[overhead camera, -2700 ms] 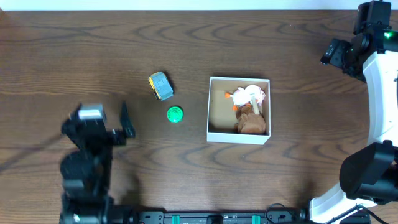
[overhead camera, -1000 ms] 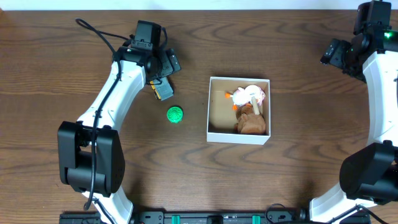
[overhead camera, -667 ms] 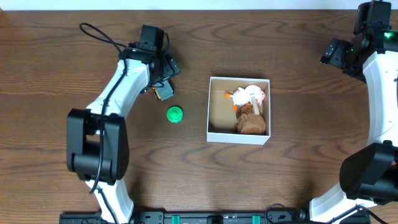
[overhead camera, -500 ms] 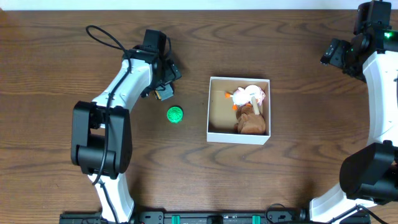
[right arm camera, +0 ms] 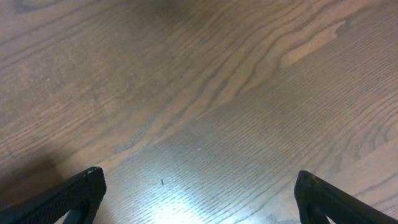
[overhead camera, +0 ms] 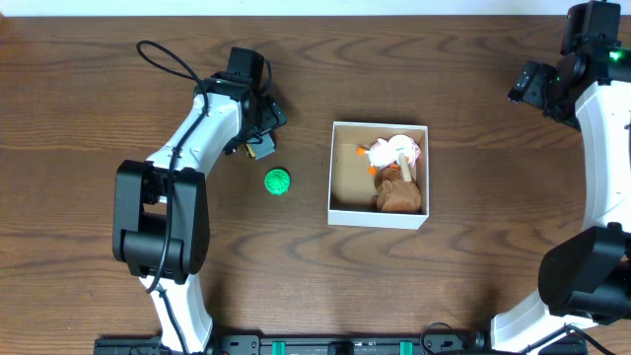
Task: Pack container
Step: 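Descend and close the left gripper on the dump truck, lift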
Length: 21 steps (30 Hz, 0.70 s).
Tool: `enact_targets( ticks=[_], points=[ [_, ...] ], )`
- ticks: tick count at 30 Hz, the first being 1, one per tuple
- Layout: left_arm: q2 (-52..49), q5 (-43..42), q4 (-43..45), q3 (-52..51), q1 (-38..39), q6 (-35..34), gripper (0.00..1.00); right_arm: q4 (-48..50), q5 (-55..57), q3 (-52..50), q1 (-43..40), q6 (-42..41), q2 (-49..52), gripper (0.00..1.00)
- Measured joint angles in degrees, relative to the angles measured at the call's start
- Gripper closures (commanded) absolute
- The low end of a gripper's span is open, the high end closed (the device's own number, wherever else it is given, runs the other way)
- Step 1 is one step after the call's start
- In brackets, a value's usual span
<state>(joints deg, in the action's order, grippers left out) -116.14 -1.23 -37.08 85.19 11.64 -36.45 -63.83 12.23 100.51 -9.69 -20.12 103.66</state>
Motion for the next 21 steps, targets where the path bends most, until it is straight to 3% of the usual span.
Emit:
enact_targets(
  ticks=[15, 21],
  points=[
    [0.0, 3.4, 0.1, -3.3, 0.0, 0.1, 0.06, 0.0, 0.0, 0.0, 0.0, 0.0, 0.0, 0.01],
    [0.0, 3.5, 1.1, -3.3, 0.0, 0.2, 0.31, 0.0, 0.0, 0.0, 0.0, 0.0, 0.0, 0.01]
  ],
)
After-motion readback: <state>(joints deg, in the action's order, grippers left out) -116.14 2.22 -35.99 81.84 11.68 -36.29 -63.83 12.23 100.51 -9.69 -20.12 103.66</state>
